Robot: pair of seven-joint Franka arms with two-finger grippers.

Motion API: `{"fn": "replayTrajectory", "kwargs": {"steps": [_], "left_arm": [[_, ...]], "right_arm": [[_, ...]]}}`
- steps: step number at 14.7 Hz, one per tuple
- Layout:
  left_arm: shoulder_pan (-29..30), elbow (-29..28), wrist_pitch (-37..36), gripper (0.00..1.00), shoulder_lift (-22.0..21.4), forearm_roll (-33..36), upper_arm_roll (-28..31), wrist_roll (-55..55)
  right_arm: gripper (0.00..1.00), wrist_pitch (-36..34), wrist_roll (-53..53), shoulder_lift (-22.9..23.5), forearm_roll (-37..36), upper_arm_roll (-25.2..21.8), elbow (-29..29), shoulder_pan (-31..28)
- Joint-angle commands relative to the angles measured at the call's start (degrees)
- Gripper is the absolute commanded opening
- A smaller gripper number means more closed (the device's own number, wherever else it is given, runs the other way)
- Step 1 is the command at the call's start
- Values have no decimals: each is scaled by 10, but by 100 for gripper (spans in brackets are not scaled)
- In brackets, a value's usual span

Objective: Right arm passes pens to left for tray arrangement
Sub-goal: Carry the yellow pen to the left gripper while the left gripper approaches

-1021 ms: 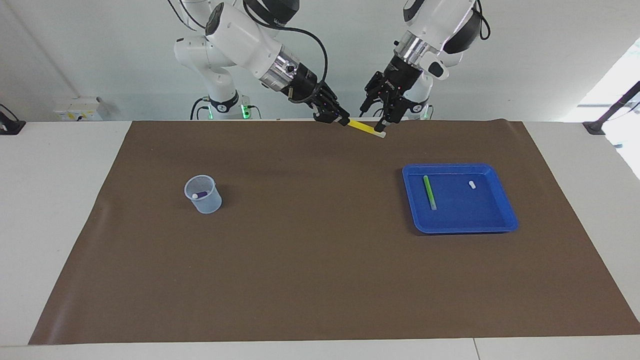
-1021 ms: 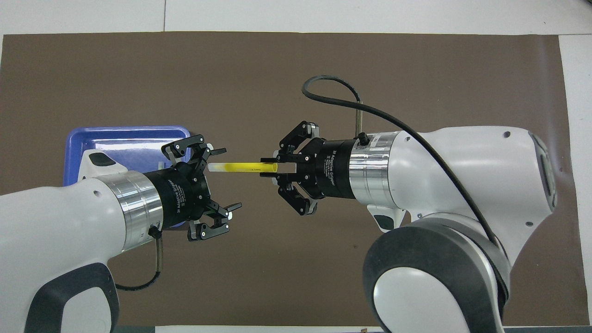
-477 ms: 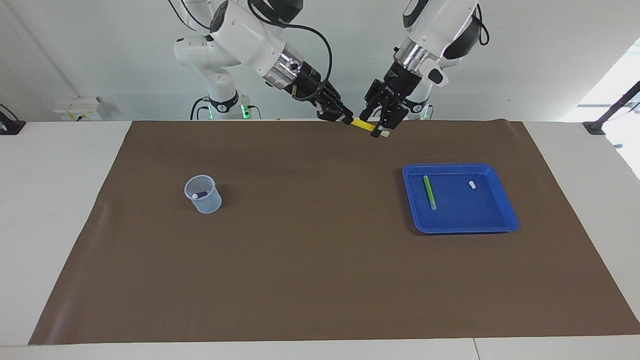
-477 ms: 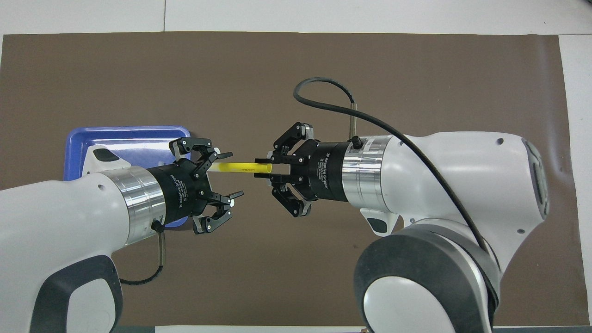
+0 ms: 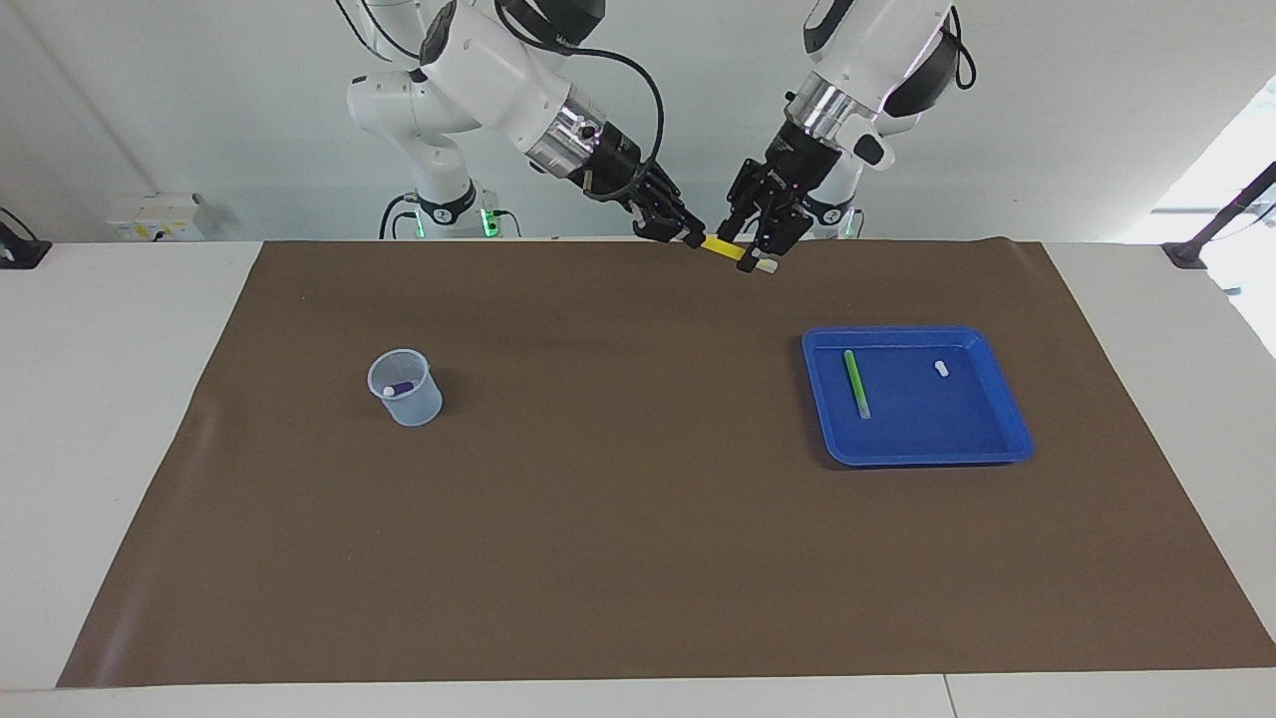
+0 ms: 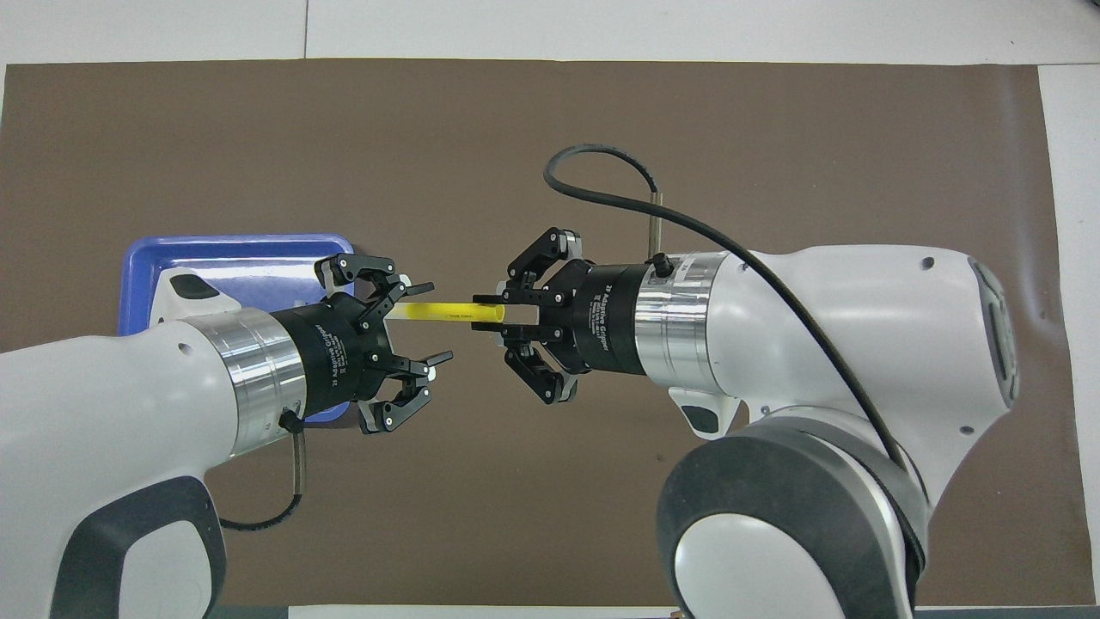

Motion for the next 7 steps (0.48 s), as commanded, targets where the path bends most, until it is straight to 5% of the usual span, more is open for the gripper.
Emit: {"fn": "replayTrajectory", "kwargs": {"steps": [1,4,7], "left_arm": [[-2,4,-6,34,-4,8,3,1],[2,6,-16,0,-8,14,3,0],[3,6,-15,0,-8,29,3,3]], "right_arm": [[0,10,9,1,11,9,0,-7],[0,10,9,1,11,9,0,-7],[0,11,9,1,11,10,0,-7]]}}
